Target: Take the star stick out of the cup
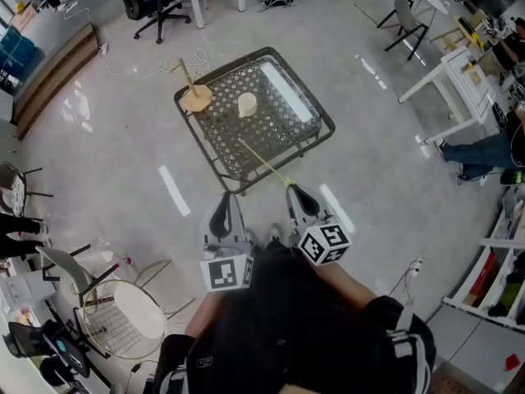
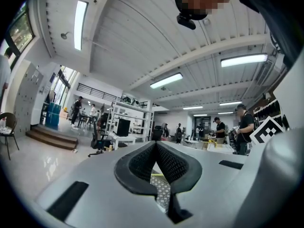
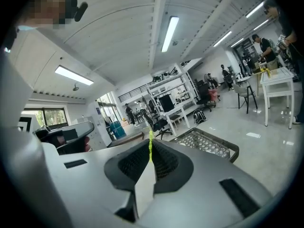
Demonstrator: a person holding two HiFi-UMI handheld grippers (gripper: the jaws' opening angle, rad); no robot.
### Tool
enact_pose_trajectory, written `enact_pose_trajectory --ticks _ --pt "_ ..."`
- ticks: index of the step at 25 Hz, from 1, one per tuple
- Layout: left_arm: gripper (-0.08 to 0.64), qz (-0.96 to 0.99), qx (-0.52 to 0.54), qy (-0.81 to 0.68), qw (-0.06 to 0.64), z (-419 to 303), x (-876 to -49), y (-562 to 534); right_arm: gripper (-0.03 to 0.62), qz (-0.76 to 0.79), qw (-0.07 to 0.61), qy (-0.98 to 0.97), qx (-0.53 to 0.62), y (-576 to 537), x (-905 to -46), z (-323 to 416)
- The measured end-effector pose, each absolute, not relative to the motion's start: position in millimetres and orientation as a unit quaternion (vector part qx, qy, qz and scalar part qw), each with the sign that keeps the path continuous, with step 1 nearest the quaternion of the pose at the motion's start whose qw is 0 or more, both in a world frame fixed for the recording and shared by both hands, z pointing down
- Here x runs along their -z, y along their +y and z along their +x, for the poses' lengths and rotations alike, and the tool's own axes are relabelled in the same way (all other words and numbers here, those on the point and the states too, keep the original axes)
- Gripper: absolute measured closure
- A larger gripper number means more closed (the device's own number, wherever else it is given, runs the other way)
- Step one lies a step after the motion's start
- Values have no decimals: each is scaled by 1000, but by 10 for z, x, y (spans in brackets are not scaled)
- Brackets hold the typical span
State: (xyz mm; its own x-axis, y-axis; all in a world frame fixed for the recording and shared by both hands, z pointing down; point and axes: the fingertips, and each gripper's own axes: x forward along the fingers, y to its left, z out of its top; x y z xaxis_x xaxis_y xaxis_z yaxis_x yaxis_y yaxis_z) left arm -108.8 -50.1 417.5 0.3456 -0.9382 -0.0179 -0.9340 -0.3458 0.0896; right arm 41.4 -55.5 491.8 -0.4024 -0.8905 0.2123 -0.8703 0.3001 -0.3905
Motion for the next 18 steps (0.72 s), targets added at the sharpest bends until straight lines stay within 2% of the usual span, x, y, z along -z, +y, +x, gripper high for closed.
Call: enact_pose_trajectory --ticks 18 --pt "545 823 41 -565 34 -1172 -4178 -509 571 -551 18 803 226 -550 -4922 329"
